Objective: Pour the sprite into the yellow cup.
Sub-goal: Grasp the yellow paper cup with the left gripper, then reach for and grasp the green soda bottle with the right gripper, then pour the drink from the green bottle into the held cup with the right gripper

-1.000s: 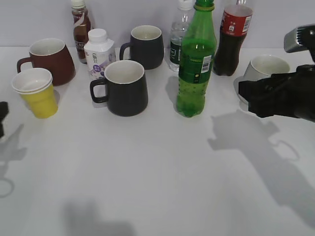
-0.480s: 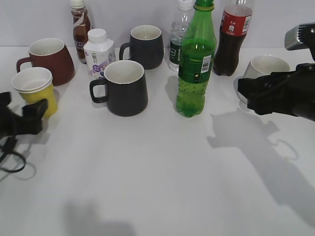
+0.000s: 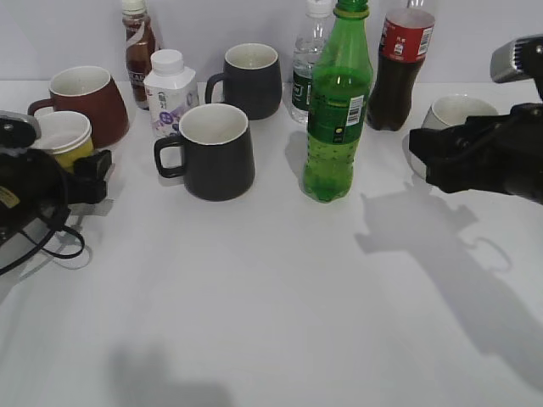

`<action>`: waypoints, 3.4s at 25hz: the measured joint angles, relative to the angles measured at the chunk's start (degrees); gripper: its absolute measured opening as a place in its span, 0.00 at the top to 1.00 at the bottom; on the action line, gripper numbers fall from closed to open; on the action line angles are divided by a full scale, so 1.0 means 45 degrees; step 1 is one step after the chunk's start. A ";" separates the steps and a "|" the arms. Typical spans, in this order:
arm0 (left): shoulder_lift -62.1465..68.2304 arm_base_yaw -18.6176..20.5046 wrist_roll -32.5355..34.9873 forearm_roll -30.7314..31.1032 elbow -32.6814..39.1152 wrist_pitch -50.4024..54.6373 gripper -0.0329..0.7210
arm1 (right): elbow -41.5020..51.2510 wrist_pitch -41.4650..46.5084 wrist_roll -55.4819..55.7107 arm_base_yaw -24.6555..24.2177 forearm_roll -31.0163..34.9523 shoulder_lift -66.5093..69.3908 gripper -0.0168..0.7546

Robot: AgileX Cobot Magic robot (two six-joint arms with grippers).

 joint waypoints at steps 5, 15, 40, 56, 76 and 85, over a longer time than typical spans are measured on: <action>0.0436 0.0000 -0.0011 0.0063 -0.0373 0.0091 0.28 | 0.0000 -0.0620 0.0057 0.0000 -0.0806 0.0000 0.30; -0.0011 0.0000 -0.0011 0.0443 0.0476 -0.1082 0.40 | -0.0011 -0.2433 0.3380 0.0000 -0.4808 0.1209 0.25; -0.1994 -0.0209 -0.2784 1.0084 0.2813 -0.1479 0.42 | -0.4087 -0.6899 0.3964 0.0000 -0.6559 0.8761 0.22; -0.1994 -0.3691 -0.2873 0.9018 0.0680 -0.0303 0.42 | -0.4163 -0.6282 0.1771 0.0000 -0.7613 0.8030 0.41; -0.1994 -0.3817 -0.4159 0.9500 0.0480 0.0397 0.42 | -0.4155 -0.4253 -0.7643 0.0000 -0.8785 0.6018 0.41; -0.1994 -0.4101 -0.4828 1.0126 0.0129 0.1530 0.42 | -0.4155 -0.4013 -0.9457 0.0000 -0.8951 0.6018 0.41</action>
